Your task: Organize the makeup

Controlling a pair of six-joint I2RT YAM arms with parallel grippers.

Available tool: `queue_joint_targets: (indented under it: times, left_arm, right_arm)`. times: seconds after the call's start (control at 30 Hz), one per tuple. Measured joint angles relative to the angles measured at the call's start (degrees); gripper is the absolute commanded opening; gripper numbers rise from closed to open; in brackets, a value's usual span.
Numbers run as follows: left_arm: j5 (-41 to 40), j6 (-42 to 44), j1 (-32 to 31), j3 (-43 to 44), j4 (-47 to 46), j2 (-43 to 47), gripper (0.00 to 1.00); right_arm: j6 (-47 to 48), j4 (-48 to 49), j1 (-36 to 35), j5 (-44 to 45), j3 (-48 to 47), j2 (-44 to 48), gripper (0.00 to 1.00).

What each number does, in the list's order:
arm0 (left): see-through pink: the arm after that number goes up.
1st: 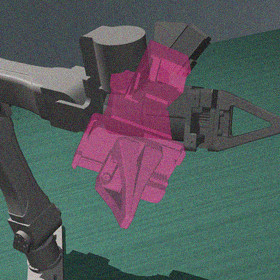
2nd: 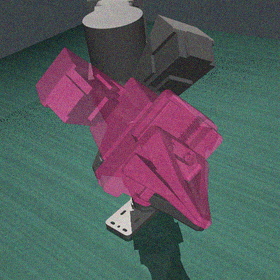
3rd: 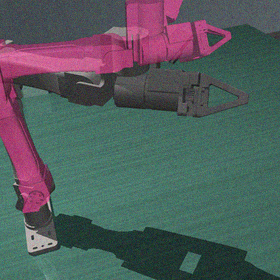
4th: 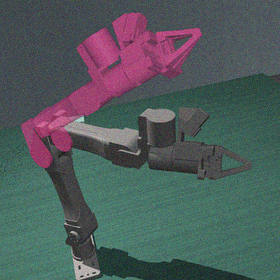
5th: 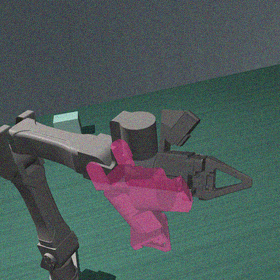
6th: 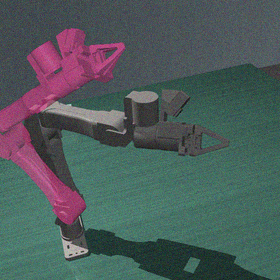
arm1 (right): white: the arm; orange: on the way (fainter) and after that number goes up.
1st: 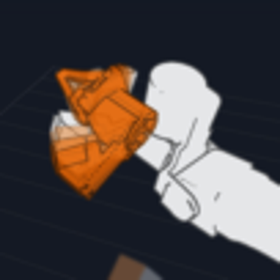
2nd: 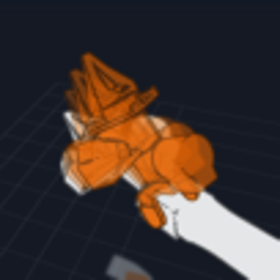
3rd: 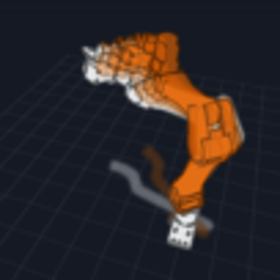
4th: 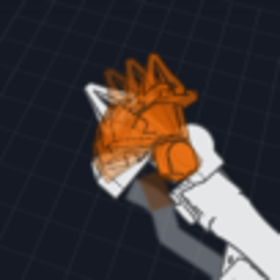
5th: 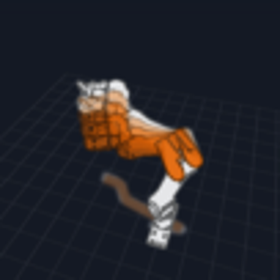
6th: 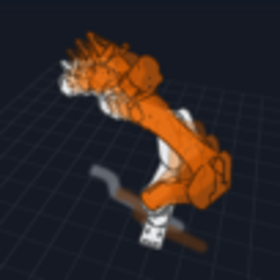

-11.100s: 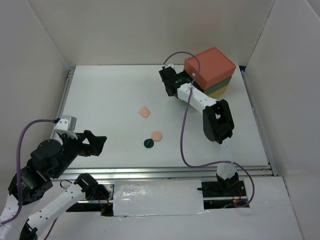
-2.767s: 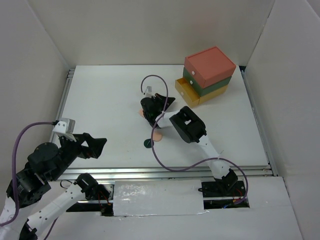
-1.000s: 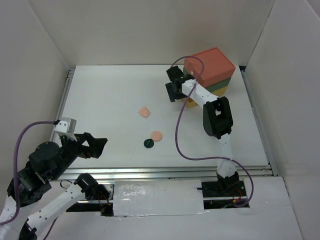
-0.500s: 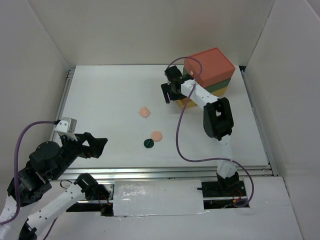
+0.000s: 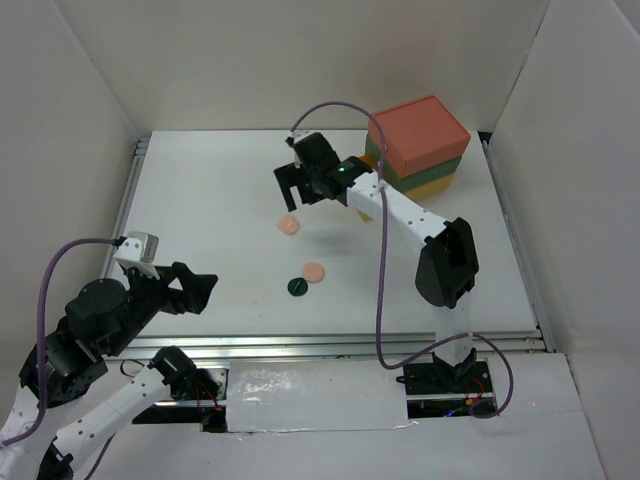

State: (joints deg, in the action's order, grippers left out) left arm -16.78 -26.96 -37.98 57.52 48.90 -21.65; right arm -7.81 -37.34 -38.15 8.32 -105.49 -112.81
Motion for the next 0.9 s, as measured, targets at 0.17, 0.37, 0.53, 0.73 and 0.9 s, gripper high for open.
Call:
queue_joint_targets:
  times: [0.17, 0.37, 0.53, 0.73, 0.9]
  left_arm:
    - [-1.6, -0.4, 0.0, -0.2, -0.1, -0.3, 0.99]
    - [-7.4, -3.5, 0.0, -0.2, 0.7, -0.4, 1.00]
    - [-14.1, -8.2, 0.0, -0.2, 3.1, -2.2, 0.99]
    - [-21.0, -13.0, 0.1, -0.2, 6.3, -7.1, 0.99]
    - [-22.5, -14.1, 0.9, -0.1, 6.8, -14.4, 0.99]
  right_arm:
    - [-3.0, 0.5, -4.2, -3.1, -6.4, -7.6, 1.00]
    - [-5.6, 0.0, -4.0, -1.4, -11.1, -20.5, 0.94]
    - [-5.5, -2.1, -3.8, -0.5, -15.8, -27.2, 0.56]
    - [-4.8, -1.6, -3.8, 0.5, -18.8, -28.7, 0.23]
    - [-5.2, 2.8, -3.8, 2.2, -9.3, -23.2, 0.23]
